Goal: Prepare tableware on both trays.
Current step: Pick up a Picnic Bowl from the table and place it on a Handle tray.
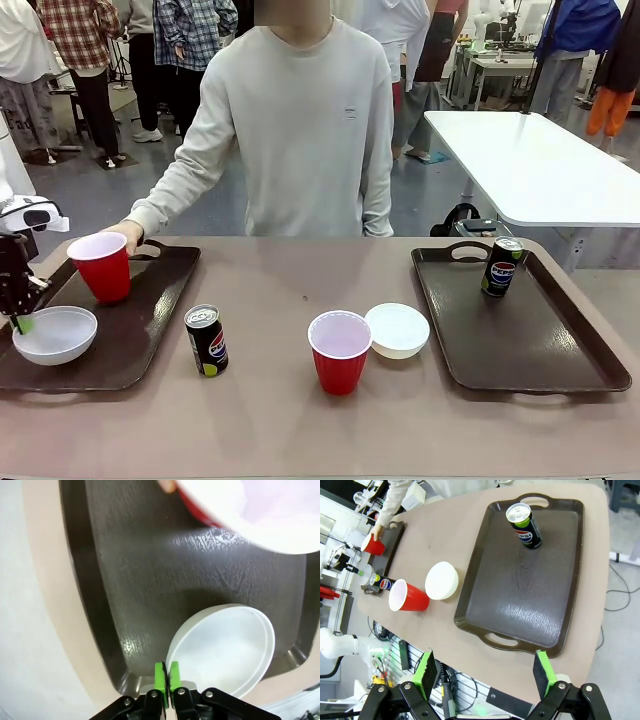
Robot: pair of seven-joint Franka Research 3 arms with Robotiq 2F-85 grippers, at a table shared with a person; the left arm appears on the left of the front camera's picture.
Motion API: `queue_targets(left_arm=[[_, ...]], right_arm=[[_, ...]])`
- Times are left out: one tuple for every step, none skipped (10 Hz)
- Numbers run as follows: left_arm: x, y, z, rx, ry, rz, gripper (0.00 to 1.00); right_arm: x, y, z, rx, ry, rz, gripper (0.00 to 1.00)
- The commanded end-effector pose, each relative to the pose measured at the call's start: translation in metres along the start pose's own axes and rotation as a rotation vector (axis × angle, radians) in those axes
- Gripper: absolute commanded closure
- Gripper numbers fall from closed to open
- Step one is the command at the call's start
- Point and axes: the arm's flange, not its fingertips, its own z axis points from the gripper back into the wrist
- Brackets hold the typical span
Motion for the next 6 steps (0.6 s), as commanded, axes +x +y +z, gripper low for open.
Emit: queue_targets(left_arm=[[-0.002,0.001,0.002,0.049,-0.020,-0.010,0.93],[-0.002,0.000,0.002,0.062,-0.011,-0.022,0.37],[-0.002,0.000,0.002,0.064,-0.006,-0.019,0.33],[-0.002,0.000,0.002,0.067,-0.004,-0.015,0.17],[-0.001,0.000,0.007,0.054,-0.004,-0.010,0.13],[0.001,-0.004,0.020,0.031,-0.043,-0.027,0.00]], right_arm=[[0.000,-0.002,-0.001,0.004,0.002,-0.002,0.00],[0.000,-0.002,-0.001,0.004,0.002,-0.002,0.00],[0.000,-0.002,-0.001,0.004,0.002,-0.002,0.00],[0.000,-0.002,-0.001,0.004,0.002,-0.002,0.00],[0.000,-0.002,-0.001,0.004,0.002,-0.002,0.00],[0.000,-0.002,-0.001,0.004,0.002,-0.002,0.00]])
